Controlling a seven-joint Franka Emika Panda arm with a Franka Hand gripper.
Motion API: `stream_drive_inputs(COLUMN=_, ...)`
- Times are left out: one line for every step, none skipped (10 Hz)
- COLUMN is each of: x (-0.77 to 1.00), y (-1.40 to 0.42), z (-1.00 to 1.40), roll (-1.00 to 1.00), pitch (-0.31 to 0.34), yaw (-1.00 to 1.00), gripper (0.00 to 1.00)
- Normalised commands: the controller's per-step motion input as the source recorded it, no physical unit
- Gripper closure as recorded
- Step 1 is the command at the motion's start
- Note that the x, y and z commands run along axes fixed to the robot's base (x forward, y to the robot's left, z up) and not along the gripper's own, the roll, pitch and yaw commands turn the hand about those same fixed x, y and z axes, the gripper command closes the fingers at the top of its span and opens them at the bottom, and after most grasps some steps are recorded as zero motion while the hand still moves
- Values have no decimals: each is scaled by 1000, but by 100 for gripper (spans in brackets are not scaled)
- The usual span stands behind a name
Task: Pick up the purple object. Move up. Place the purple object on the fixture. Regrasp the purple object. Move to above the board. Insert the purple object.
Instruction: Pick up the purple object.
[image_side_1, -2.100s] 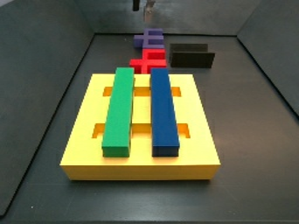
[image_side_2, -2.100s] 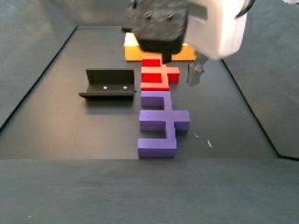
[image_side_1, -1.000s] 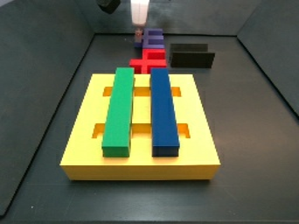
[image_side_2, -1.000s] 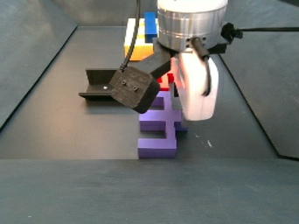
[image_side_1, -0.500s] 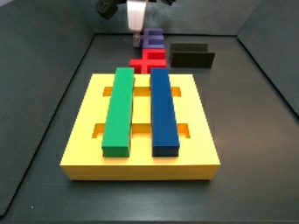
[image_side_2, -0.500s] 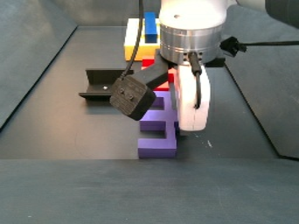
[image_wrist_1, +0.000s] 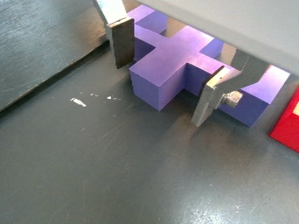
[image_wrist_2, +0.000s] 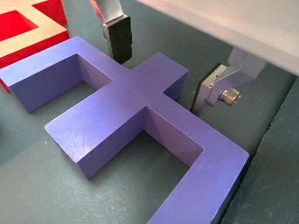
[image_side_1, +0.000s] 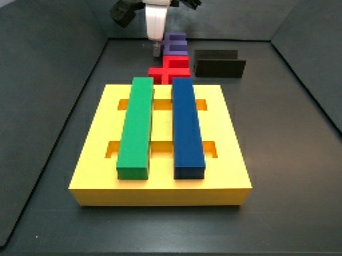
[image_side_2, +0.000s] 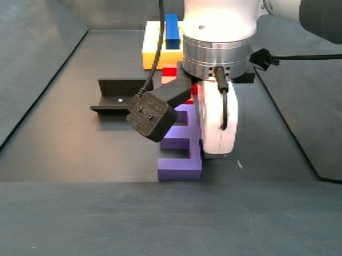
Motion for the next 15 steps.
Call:
stream_drive_inputs(x=0, y=0, z=0, roll=0, pitch=0, yaw=0, gripper=100)
stream_drive_inputs(x=0, y=0, z=0, roll=0, pitch=0, yaw=0, gripper=100)
stream_drive_inputs(x=0, y=0, z=0, roll=0, pitch=0, yaw=0, gripper=100)
stream_drive_inputs(x=0, y=0, z=0, roll=0, pitch=0, yaw=0, gripper=100)
stream_drive_inputs(x=0, y=0, z=0, roll=0, pitch=0, yaw=0, gripper=100)
stream_drive_inputs(x=0, y=0, z=0, roll=0, pitch=0, yaw=0, gripper=100)
stream_drive_inputs(x=0, y=0, z=0, roll=0, pitch=0, yaw=0, gripper=100)
stream_drive_inputs(x=0, y=0, z=0, roll=0, pitch=0, yaw=0, gripper=100)
stream_drive_inputs(x=0, y=0, z=0, roll=0, pitch=0, yaw=0, gripper=100)
stream_drive_inputs(x=0, y=0, z=0, roll=0, pitch=0, yaw=0, gripper=100)
stream_drive_inputs(x=0, y=0, z=0, roll=0, pitch=0, yaw=0, gripper=100)
stream_drive_inputs(x=0, y=0, z=0, roll=0, pitch=0, yaw=0, gripper=100)
stream_drive_inputs(x=0, y=0, z=0, roll=0, pitch=0, yaw=0, gripper=100)
stream_drive_inputs(x=0, y=0, z=0, roll=0, pitch=0, yaw=0, gripper=100)
stream_drive_inputs(x=0, y=0, z=0, roll=0, pitch=0, yaw=0, gripper=100)
